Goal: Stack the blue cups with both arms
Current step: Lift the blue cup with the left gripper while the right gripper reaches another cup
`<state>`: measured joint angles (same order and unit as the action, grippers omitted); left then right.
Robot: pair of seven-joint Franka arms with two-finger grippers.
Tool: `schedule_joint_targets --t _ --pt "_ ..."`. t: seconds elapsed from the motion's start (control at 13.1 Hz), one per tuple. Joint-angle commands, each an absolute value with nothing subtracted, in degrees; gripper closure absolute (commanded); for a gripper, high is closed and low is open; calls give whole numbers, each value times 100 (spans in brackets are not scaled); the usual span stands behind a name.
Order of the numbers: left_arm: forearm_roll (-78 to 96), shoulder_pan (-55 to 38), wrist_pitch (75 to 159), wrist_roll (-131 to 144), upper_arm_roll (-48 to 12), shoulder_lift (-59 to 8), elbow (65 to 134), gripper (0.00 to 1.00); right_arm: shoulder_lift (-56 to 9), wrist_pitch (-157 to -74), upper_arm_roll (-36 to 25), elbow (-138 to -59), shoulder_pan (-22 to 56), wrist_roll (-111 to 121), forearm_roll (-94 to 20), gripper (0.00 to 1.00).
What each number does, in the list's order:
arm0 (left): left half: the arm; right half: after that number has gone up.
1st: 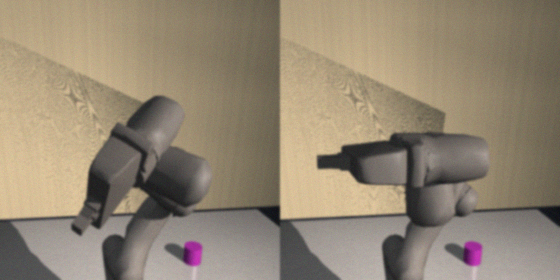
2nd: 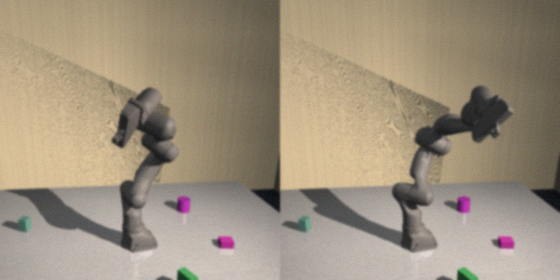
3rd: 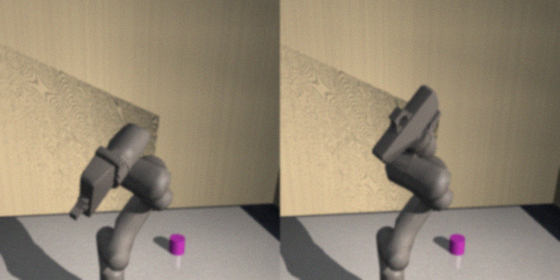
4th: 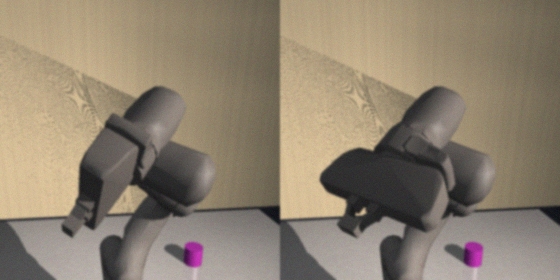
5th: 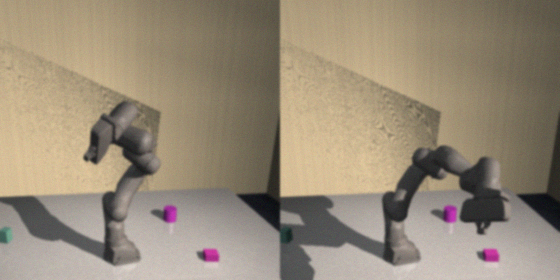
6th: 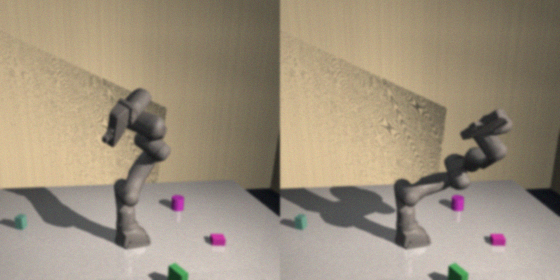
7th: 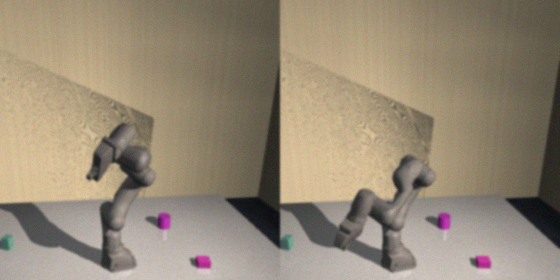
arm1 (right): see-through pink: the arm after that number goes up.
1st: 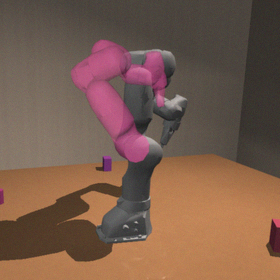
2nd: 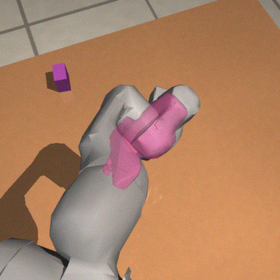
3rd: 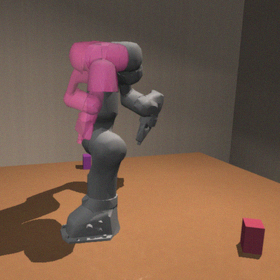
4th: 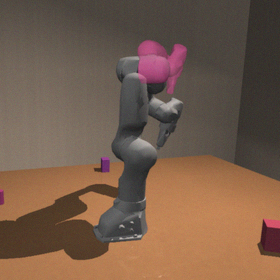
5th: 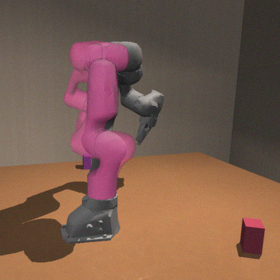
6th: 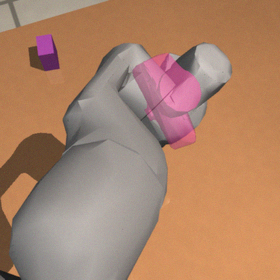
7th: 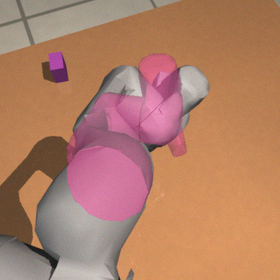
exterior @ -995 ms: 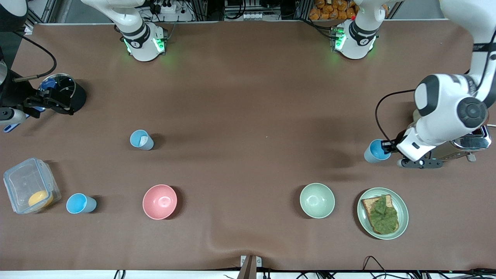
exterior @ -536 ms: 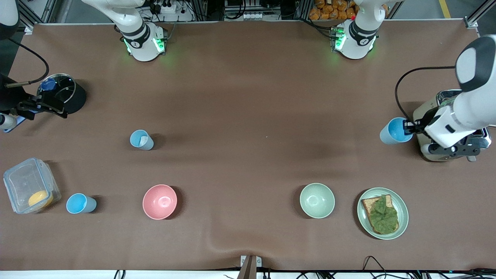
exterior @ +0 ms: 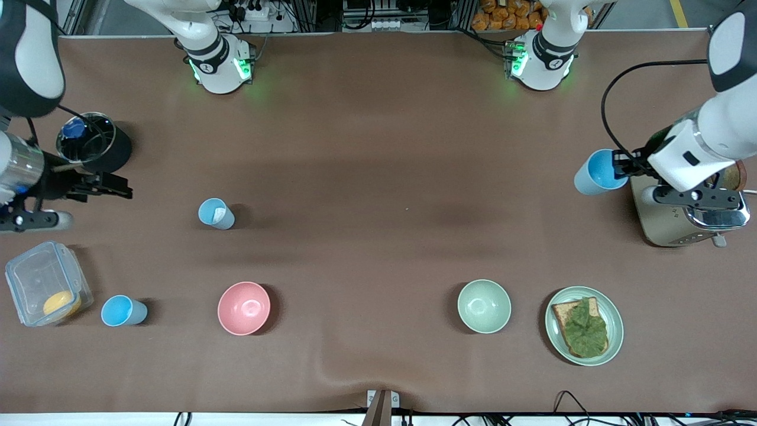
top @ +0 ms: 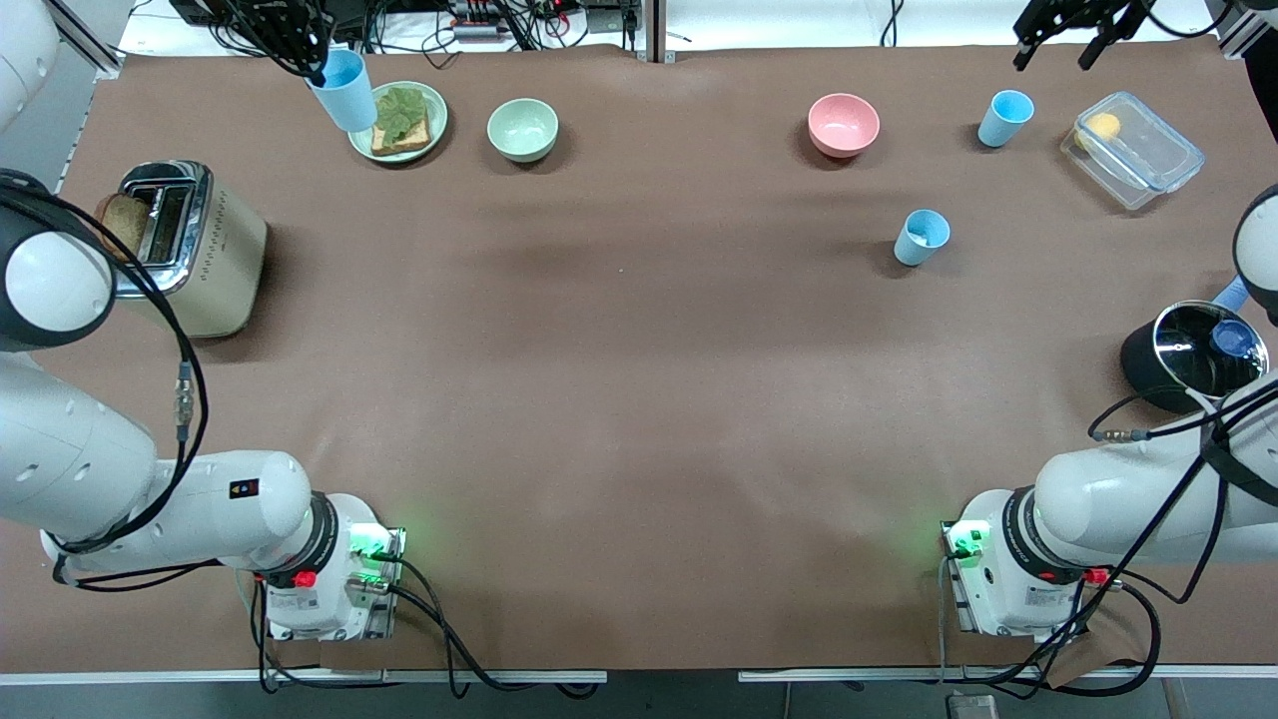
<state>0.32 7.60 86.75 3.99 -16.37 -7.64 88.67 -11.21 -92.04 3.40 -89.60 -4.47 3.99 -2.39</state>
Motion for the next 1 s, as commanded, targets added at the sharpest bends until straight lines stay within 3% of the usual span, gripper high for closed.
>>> schedule_joint_targets --t 0.0,0.31,0.92 --pt "176 765 8578 579 -1722 -756 8824 100 -906 -9779 387 -9760 -309 448 -334 0" --pt "176 817 8543 633 -1758 -782 8702 100 -457 -11344 387 -11414 -53 378 -334 0" --pt "308 852 8464 606 -1758 -800 8675 100 -843 -13445 378 -12821 -280 975 -246 0"
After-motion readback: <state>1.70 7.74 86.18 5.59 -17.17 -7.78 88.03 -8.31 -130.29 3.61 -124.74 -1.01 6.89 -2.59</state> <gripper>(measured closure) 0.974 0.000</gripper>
